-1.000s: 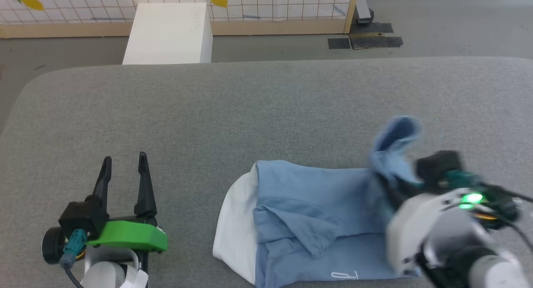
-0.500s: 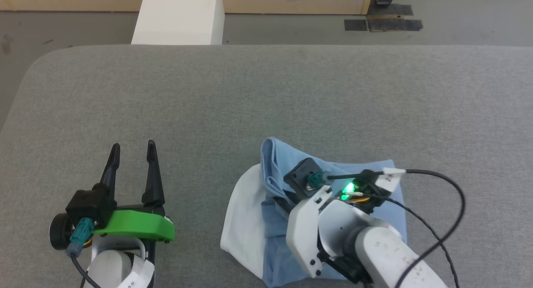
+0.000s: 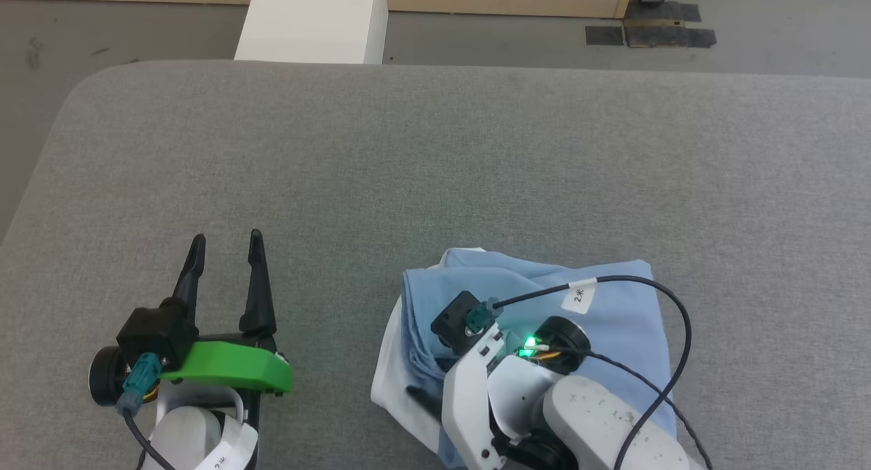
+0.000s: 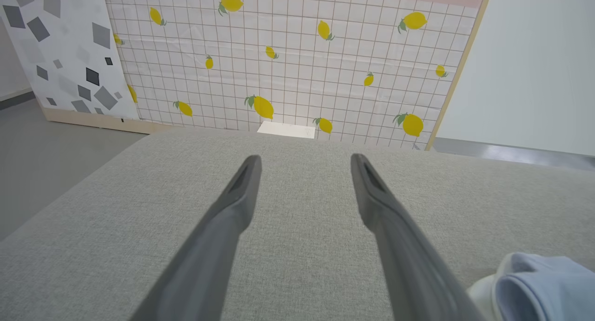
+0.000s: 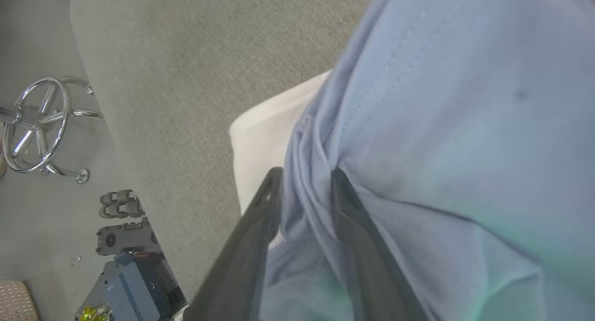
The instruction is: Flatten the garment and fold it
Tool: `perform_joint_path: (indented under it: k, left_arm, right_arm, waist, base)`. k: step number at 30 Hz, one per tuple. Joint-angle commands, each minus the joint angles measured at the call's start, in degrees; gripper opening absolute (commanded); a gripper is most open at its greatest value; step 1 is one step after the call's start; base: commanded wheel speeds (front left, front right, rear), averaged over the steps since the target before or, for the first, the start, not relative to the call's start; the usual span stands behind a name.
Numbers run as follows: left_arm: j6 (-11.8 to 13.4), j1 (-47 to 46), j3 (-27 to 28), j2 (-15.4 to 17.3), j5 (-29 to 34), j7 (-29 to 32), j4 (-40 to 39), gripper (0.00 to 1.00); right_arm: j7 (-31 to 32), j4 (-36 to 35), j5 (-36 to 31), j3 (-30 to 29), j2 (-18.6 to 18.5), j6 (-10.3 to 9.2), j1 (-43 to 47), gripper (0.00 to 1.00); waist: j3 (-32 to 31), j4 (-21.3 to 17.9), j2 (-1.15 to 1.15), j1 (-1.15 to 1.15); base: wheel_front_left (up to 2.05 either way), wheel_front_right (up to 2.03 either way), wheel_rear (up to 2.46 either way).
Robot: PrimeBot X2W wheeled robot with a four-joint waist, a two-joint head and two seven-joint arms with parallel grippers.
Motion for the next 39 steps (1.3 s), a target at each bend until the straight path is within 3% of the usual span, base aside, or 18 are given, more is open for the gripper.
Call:
perform_joint_path:
  k: [1, 7, 14, 20, 23, 25, 29, 34, 39]
  left_arm:
    - [0.1, -0.1, 0.0, -0.2, -0.1, -0.2, 0.1, 1.0]
    - [-0.1, 0.8, 0.3, -0.2, 0.0, -0.2, 0.5, 1.0]
    - [-0.2, 2.3, 0.9, -0.2, 0.0, -0.2, 0.4, 1.0]
    - [-0.2, 2.8, 1.3, -0.2, 0.2, -0.2, 0.0, 1.0]
    - [-0.2, 2.7, 1.2, -0.2, 0.1, -0.2, -0.2, 1.0]
    - [-0.2, 2.6, 1.2, -0.2, 0.2, -0.2, -0.3, 1.0]
    - [-0.3, 2.4, 1.2, -0.2, 0.3, -0.2, -0.3, 1.0]
    - [-0.4, 2.2, 1.2, -0.2, 0.5, -0.2, -0.4, 1.0]
    - [-0.5, 2.0, 1.1, -0.2, 0.6, -0.2, -0.3, 1.0]
  right_arm:
    - [-1.0, -0.5, 1.2, 0.3, 0.2, -0.09, -0.8, 1.0]
    - [-10.2, -7.6, 3.9, -4.5, 0.2, -0.09, -0.9, 1.0]
    - [-25.1, -18.0, -1.0, -19.8, 0.2, -0.09, 2.9, 1.0]
    - [-29.3, -20.5, -4.9, -31.9, 0.2, -0.09, 9.0, 1.0]
    - [-27.9, -19.3, -6.3, -35.9, 0.1, -0.09, 11.6, 1.0]
    - [-26.0, -17.8, -2.8, -38.9, 0.1, -0.09, 13.1, 1.0]
    - [-18.8, -13.0, 12.4, -44.1, 0.1, -0.09, 14.9, 1.0]
    - [-5.3, -5.1, 31.3, -50.0, 0.2, -0.09, 14.5, 1.0]
    - [7.8, 2.8, 38.7, -53.5, 0.2, -0.09, 12.7, 1.0]
  waist:
    - [-0.8, -0.6, 0.0, -0.01]
    - [-2.9, -2.2, 0.0, -0.01]
    - [-5.2, -4.7, 0.0, -0.01]
    - [-5.7, -6.9, 0.0, -0.01]
    - [-5.5, -7.6, 0.0, -0.01]
    - [-5.3, -8.0, 0.0, -0.01]
    - [-4.9, -8.4, 0.0, -0.01]
    - [-4.4, -8.5, 0.0, -0.01]
    - [-3.9, -8.0, 0.0, -0.01]
  base:
    - [0.0, 0.0, 0.0]
    - [0.0, 0.0, 0.0]
    - [0.0, 0.0, 0.0]
    - [0.0, 0.0, 0.0]
    - [0.0, 0.0, 0.0]
    - [0.0, 0.0, 0.0]
    - [0.0, 0.0, 0.0]
    - [0.0, 0.0, 0.0]
    - [0.0, 0.0, 0.0]
